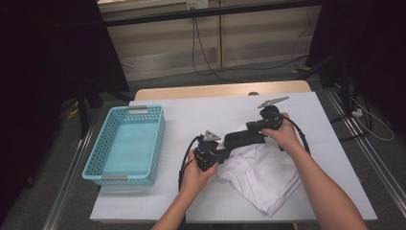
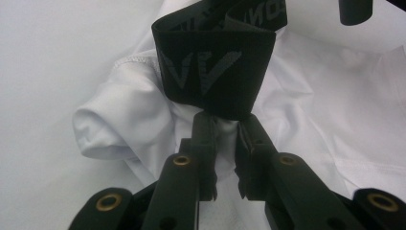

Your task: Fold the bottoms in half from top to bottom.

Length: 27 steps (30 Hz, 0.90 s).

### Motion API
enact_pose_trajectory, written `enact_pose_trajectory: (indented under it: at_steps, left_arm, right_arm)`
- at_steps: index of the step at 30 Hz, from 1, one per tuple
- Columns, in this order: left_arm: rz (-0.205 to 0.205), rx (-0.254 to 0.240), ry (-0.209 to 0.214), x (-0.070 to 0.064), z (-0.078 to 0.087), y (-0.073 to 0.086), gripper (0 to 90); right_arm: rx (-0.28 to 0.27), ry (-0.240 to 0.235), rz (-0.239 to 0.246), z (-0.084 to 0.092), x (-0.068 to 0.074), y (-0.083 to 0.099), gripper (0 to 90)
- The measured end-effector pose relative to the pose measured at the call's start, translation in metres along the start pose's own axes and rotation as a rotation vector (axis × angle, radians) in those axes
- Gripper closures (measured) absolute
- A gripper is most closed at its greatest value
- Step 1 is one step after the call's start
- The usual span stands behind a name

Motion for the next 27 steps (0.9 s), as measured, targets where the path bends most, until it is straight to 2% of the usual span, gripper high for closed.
enact_pose_trajectory:
  at_steps: [6,12,15,18,20,23,24,27]
  left_arm:
    - [0.006,-0.006,-0.001,0.0,0.0,0.0,78.8]
    - [0.012,-0.004,0.001,0.001,0.001,0.0,76.0]
    - [0.01,-0.002,0.002,0.003,0.003,0.0,70.8]
    - [0.02,-0.004,0.008,0.005,0.007,0.0,67.3]
    - [0.027,-0.007,0.01,0.006,0.008,-0.001,69.8]
    - [0.024,-0.005,0.016,0.007,0.007,-0.001,71.4]
    - [0.022,0.001,0.019,0.006,0.006,-0.001,74.6]
    - [0.015,0.01,0.02,0.004,0.003,0.0,76.4]
  right_arm:
    - [0.02,-0.041,0.023,0.0,0.009,0.003,90.0]
    - [-0.003,-0.076,0.045,0.007,0.016,0.007,90.0]
    - [0.008,-0.085,0.067,0.01,0.02,0.012,90.0]
    - [0.022,-0.081,0.072,0.013,0.019,0.019,90.0]
    - [0.019,-0.074,0.065,0.017,0.016,0.023,90.0]
    - [0.008,-0.067,0.057,0.02,0.014,0.023,90.0]
    - [-0.017,-0.046,0.044,0.023,0.013,0.019,89.7]
    - [-0.028,-0.024,0.027,0.024,0.011,0.014,89.0]
Point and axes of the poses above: each handheld gripper's, and its own axes: z roughly backward along the jaws, y roughly out of its underside, x roughly to its left, the point moved 3 cm from there along -z, roughly forward along the jaws, and after that the axes turned 1 degree about y, right-handed, at the moved point
